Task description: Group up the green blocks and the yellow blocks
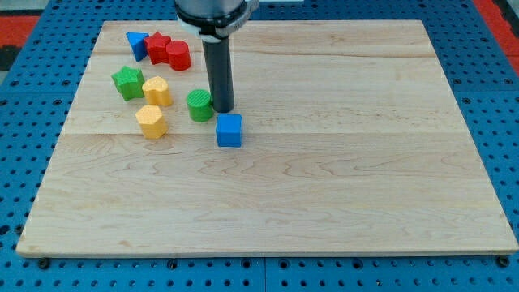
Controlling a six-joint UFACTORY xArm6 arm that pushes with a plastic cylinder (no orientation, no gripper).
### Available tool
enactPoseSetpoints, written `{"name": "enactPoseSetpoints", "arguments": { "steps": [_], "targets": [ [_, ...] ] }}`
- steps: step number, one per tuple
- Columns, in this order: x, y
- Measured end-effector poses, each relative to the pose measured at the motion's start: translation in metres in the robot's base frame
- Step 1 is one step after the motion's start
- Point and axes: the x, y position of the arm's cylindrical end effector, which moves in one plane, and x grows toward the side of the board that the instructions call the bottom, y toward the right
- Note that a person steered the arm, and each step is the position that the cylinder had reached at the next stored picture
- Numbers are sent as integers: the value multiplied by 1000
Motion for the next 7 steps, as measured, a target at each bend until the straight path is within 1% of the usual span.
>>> {"name": "enactPoseSetpoints", "arguments": {
  "steps": [1, 2, 3, 4, 5, 6, 7],
  "targets": [
    [33, -17],
    [39, -31],
    [48, -66],
    [38, -126],
    [14, -139],
    [33, -131],
    [53, -40]
  ]
}}
